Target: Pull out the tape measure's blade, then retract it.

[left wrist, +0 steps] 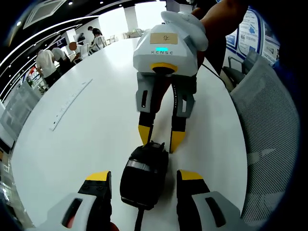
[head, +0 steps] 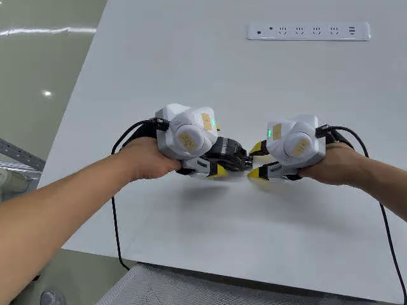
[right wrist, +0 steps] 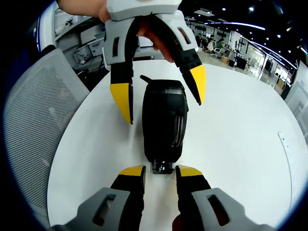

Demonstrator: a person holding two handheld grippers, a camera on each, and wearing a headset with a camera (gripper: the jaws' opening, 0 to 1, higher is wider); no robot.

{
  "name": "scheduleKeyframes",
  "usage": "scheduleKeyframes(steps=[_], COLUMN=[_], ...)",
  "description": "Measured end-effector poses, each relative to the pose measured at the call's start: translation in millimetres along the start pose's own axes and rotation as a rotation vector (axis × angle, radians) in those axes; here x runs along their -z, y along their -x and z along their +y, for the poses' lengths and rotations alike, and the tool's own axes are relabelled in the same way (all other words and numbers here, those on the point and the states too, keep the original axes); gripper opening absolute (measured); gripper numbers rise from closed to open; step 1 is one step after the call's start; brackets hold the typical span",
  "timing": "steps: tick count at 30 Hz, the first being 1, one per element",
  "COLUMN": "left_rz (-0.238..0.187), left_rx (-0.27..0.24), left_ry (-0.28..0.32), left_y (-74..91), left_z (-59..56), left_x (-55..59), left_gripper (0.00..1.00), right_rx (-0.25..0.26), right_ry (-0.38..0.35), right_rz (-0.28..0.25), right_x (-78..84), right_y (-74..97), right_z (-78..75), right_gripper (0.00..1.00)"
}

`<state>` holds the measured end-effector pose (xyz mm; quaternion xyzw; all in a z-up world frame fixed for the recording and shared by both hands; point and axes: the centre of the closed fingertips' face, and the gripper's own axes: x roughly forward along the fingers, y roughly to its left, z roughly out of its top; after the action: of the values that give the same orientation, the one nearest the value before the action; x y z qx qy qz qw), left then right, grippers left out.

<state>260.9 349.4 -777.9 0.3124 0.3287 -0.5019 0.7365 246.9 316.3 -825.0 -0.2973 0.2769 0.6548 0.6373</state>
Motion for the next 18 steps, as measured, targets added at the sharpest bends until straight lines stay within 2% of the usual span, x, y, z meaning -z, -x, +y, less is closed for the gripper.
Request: scheduleKeyframes(steps=[9,14,18], left_rz=[0.025,0.032,0.040], left_rx=[0.035,0.046,0.053], left_ry=[-0.066,-0.077,-0.086], left_y=[-5.9,-5.9,-6.2], left_z=[-1.2,-1.6,-2.5], left_x=[-2.2,-2.5,-2.3], left_gripper=[0.42,0.35,0.32], right_rx=[-0.003,-0.001,0.005], right_ry=[-0.004,-0.002,-0.006], right_rz=[-0.019,-0.020,-0.018], right_x=[-2.6,-1.2,-0.9], right_y=[-1.8,-0.9,-1.3], right_z=[-1.9,-0.6,-0.7], right_gripper=[0.16,0.14,0.14])
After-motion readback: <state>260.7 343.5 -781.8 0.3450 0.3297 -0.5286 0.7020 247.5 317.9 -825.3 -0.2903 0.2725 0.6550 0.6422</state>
